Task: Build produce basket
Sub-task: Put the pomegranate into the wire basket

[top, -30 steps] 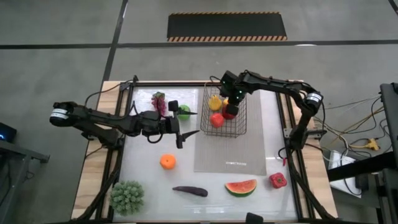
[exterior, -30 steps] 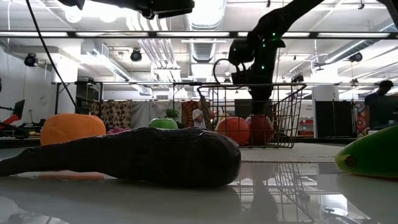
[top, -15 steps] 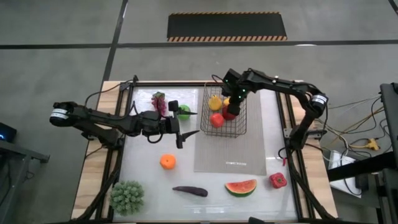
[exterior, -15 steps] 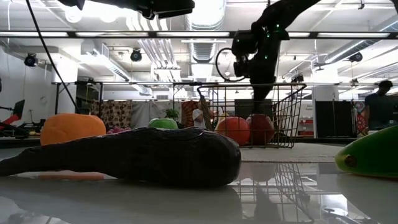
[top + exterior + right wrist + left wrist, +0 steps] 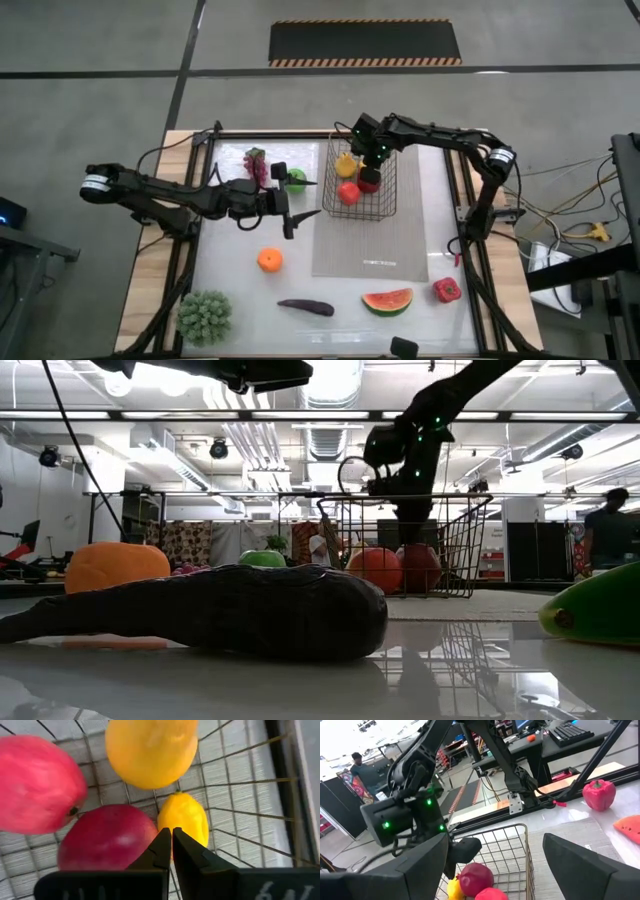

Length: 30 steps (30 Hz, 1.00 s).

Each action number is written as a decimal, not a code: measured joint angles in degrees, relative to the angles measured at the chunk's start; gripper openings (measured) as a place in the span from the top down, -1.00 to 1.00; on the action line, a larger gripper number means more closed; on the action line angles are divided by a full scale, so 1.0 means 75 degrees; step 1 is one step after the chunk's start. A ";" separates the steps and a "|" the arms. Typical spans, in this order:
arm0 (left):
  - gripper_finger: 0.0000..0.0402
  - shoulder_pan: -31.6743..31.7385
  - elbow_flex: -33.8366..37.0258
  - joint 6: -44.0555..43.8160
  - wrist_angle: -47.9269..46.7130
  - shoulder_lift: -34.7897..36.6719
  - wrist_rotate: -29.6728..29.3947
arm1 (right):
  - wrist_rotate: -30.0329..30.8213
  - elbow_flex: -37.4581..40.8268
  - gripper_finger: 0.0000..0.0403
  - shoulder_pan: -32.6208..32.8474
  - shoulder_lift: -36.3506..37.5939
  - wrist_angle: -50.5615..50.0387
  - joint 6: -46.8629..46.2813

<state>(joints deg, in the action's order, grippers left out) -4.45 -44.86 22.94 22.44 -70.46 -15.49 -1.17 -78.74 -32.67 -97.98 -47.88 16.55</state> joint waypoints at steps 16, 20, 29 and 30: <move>-0.53 0.0000 0.0006 0.0000 0.0000 0.0000 0.0001 | -0.2246 0.0000 0.96 0.0054 0.0189 -0.0960 -0.0369; -0.53 -0.0003 0.0006 0.0000 -0.0017 0.0000 0.0002 | -0.2249 0.0000 0.96 0.0167 0.0222 -0.1280 -0.0457; -0.53 0.0000 0.0006 0.0000 -0.0058 0.0000 0.0001 | -0.2248 -0.0003 0.96 0.0747 0.0282 -0.1395 -0.0758; -0.53 -0.0001 0.0006 0.0000 -0.0058 0.0000 0.0000 | -0.2249 -0.0004 0.96 0.0827 0.0285 -0.1385 -0.0834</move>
<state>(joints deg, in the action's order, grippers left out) -4.45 -44.82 22.94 22.00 -70.46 -15.49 -18.04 -78.77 -26.46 -95.84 -58.27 10.30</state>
